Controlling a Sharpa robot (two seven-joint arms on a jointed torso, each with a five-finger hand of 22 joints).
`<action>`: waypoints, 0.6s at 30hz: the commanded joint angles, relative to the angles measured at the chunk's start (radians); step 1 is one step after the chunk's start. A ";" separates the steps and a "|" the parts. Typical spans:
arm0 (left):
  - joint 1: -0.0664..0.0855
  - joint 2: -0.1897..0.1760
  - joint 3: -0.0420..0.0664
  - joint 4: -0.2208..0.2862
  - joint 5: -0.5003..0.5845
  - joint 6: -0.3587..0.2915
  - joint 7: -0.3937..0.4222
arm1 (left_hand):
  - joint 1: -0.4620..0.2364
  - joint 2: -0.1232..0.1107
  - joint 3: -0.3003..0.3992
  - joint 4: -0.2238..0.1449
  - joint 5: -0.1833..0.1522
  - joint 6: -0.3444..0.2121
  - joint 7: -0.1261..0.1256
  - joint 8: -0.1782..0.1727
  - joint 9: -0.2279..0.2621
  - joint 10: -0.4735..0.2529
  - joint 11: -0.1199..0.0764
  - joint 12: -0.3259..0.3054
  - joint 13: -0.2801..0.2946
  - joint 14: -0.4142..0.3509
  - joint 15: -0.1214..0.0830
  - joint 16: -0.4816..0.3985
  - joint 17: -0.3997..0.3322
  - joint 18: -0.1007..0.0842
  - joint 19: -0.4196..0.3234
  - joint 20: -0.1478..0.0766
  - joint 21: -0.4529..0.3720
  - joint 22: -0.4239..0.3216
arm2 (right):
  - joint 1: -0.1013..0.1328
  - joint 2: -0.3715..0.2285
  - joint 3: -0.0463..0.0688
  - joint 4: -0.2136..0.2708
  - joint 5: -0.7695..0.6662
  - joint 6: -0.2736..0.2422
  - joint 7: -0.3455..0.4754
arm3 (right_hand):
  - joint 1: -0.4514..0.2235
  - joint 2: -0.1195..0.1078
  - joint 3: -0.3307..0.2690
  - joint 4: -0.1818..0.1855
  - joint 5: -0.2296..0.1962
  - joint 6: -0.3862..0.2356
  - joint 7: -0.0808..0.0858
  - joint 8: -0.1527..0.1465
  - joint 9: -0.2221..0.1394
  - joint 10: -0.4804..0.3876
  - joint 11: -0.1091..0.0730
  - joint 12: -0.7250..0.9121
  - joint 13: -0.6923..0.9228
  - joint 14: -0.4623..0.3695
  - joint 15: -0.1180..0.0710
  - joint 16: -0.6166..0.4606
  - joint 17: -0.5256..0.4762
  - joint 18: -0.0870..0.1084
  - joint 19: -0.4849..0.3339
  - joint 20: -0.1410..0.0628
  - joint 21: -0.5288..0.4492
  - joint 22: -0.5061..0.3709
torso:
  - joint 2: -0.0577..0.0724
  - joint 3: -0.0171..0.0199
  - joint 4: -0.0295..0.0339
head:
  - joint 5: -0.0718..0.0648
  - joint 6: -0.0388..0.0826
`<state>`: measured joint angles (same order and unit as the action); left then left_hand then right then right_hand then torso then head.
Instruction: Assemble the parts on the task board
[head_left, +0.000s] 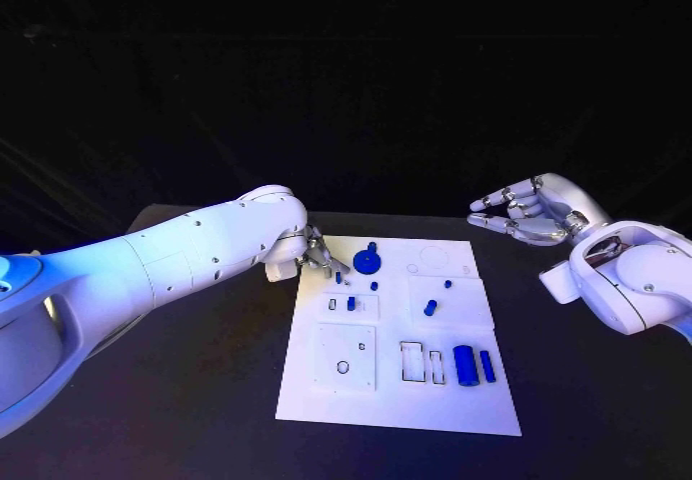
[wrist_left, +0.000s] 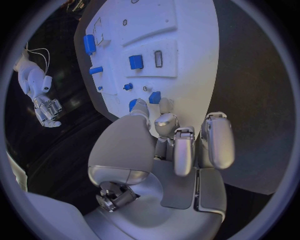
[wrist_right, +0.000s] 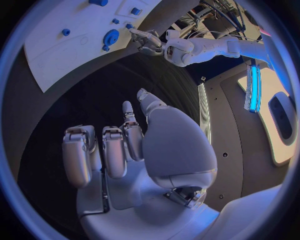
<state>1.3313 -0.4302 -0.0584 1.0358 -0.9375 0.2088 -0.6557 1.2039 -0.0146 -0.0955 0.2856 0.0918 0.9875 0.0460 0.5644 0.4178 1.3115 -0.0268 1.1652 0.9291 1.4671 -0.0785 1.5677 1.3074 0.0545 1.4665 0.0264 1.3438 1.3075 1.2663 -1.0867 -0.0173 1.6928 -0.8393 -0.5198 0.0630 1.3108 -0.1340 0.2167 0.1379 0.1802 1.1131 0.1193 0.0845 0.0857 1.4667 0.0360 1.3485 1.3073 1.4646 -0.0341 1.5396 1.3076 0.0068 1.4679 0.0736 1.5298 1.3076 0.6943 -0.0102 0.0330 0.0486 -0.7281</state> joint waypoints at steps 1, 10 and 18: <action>0.000 0.007 0.001 -0.004 0.006 0.009 0.008 | 0.016 0.000 0.006 -0.001 0.006 -0.005 -0.002 0.005 0.004 0.007 0.000 0.006 0.002 0.104 -0.008 0.003 0.263 -0.010 0.059 -0.006 0.007 0.191 | -0.002 0.004 0.000 -0.001 -0.008 0.011 0.001 | 0.000 0.006 -0.006 0.003 0.004 -0.008 0.000 -0.005 0.001 0.005 -0.001 -0.004 0.155 0.096 -0.002 -0.004 0.221 0.010 0.067 -0.005 -0.007 0.207 | 0.001 -0.0003 0.0011 | -0.001 0.001; 0.000 0.017 0.001 -0.021 0.007 0.028 0.007 | 0.031 -0.001 0.032 0.001 0.011 -0.008 -0.003 0.014 0.018 0.007 -0.002 0.006 0.004 0.104 -0.009 0.003 0.263 -0.010 0.059 -0.006 0.008 0.192 | -0.005 0.005 0.000 -0.002 -0.008 0.012 0.001 | 0.000 0.008 -0.009 0.004 0.005 -0.011 0.001 -0.006 0.001 0.004 0.000 -0.005 0.155 0.095 -0.002 -0.004 0.220 0.010 0.066 -0.004 -0.008 0.206 | 0.002 -0.0008 0.0038 | -0.002 -0.002; -0.001 0.026 0.000 -0.033 0.008 0.030 0.006 | 0.033 -0.004 0.041 0.001 0.012 -0.008 -0.003 0.017 0.024 0.007 -0.002 0.006 0.006 0.104 -0.010 0.003 0.263 -0.010 0.059 -0.007 0.010 0.194 | -0.005 0.004 0.000 -0.003 -0.008 0.014 -0.001 | 0.000 0.008 -0.010 0.004 0.005 -0.011 0.001 -0.006 0.001 0.003 0.000 -0.006 0.154 0.095 -0.002 -0.006 0.219 0.011 0.065 -0.004 -0.009 0.204 | 0.002 -0.0009 0.0044 | -0.002 -0.005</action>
<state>1.3301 -0.4073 -0.0584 1.0040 -0.9365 0.2193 -0.6552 1.2250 -0.0171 -0.0605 0.2868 0.0997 0.9840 0.0425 0.5789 0.4406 1.3115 -0.0268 1.1652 0.9344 1.4635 -0.0820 1.5677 1.3073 0.0544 1.4665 0.0264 1.3482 1.3074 1.2620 -1.0829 -0.0173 1.6897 -0.8393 -0.5188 0.0621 1.3108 -0.1341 0.2125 0.1421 0.1801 1.1099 0.1225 0.0845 0.0856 1.4667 0.0360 1.3486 1.3073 1.4646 -0.0341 1.5396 1.3074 0.0068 1.4679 0.0736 1.5252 1.3074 0.6961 -0.0110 0.0373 0.0462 -0.7331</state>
